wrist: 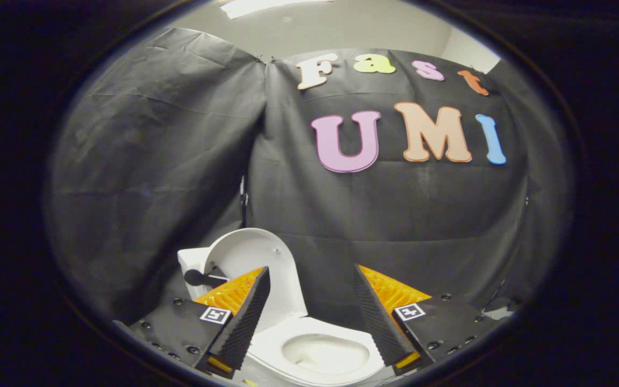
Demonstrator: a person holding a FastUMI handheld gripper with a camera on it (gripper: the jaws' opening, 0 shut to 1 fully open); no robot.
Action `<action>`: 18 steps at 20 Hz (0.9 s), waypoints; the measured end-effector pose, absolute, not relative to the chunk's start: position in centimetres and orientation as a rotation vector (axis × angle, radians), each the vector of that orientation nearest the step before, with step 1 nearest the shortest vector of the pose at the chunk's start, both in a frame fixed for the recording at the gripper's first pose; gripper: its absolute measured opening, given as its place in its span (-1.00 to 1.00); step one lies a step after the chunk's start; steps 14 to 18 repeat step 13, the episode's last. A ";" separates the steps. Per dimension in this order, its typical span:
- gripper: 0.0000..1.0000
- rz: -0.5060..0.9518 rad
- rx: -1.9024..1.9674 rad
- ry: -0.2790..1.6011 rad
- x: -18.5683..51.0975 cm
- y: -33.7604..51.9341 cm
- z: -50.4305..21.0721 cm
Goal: Open the toilet lid.
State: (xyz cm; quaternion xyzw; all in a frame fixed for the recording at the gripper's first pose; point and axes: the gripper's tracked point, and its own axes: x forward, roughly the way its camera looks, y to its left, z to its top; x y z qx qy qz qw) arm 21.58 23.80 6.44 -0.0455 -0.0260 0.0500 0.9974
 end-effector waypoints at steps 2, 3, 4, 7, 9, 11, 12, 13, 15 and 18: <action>0.91 0.122 -0.104 -0.023 21.4 22.7 6.0; 0.91 0.134 -0.099 -0.005 21.0 22.3 5.7; 0.91 0.140 -0.096 0.016 20.7 21.4 5.2; 0.92 0.141 -0.094 0.076 19.2 19.1 3.9; 0.92 0.120 -0.112 0.101 18.1 17.1 3.4; 0.93 0.098 -0.117 0.107 17.2 15.3 3.3; 0.93 0.082 -0.113 0.106 16.7 14.4 3.2; 0.93 0.064 -0.109 0.105 16.3 13.4 3.2; 0.93 0.064 -0.109 0.105 16.3 13.4 3.2; 0.93 0.064 -0.109 0.105 16.3 13.4 3.2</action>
